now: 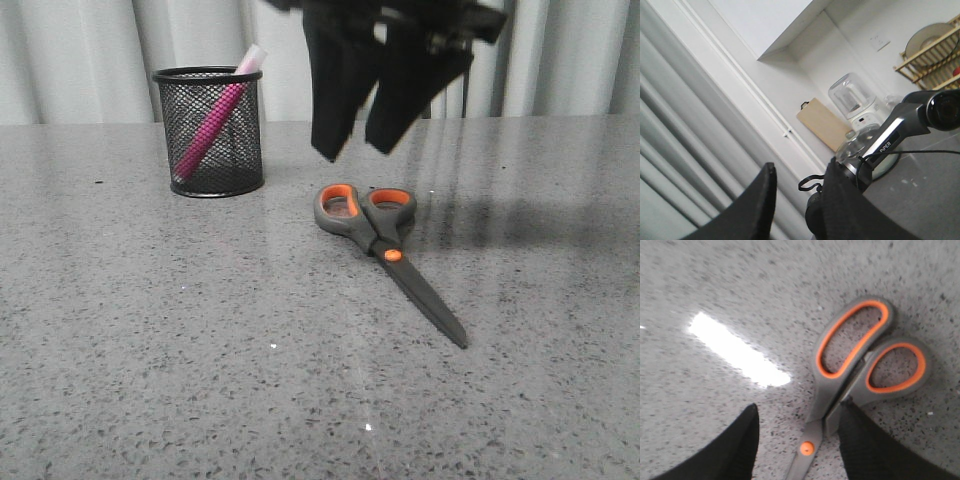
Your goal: Put pen and scissors into bin
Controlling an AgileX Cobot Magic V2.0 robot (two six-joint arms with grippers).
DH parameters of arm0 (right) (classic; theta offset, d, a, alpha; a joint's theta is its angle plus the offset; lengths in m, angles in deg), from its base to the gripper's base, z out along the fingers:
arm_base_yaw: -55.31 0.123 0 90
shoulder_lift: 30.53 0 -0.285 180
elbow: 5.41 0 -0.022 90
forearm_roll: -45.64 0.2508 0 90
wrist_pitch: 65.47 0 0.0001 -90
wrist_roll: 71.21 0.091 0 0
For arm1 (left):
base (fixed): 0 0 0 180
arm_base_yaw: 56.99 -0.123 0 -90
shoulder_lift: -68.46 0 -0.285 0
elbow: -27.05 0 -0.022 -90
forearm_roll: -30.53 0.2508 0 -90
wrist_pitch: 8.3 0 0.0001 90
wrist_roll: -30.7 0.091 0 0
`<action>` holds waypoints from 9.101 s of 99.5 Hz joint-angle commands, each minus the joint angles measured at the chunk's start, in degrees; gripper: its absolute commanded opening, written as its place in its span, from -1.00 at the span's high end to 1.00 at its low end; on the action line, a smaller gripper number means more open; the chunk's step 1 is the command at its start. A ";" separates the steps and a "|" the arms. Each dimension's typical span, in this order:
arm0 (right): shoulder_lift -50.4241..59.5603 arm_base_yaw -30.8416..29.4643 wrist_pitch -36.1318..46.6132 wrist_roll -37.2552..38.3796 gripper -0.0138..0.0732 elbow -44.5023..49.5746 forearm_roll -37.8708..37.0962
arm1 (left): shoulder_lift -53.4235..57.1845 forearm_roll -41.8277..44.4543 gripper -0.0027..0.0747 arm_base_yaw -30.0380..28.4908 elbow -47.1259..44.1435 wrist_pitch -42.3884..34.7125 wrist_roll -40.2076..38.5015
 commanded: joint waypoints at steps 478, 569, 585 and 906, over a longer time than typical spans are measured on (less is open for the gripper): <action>17.69 4.23 62.82 9.64 0.84 6.89 -14.21 | 13.16 57.54 0.93 9.59 -13.75 -19.63 -52.14; 82.58 4.23 64.65 9.64 0.84 67.87 -22.80 | 27.44 44.19 0.98 9.59 -36.96 -20.67 -57.53; 86.19 4.23 66.01 9.64 0.84 67.87 -22.80 | 27.44 44.19 0.98 9.59 -36.96 -20.67 -57.53; 86.50 4.10 65.12 9.64 0.84 68.25 -22.80 | 32.49 63.86 0.98 -9.27 -71.10 -38.68 -86.90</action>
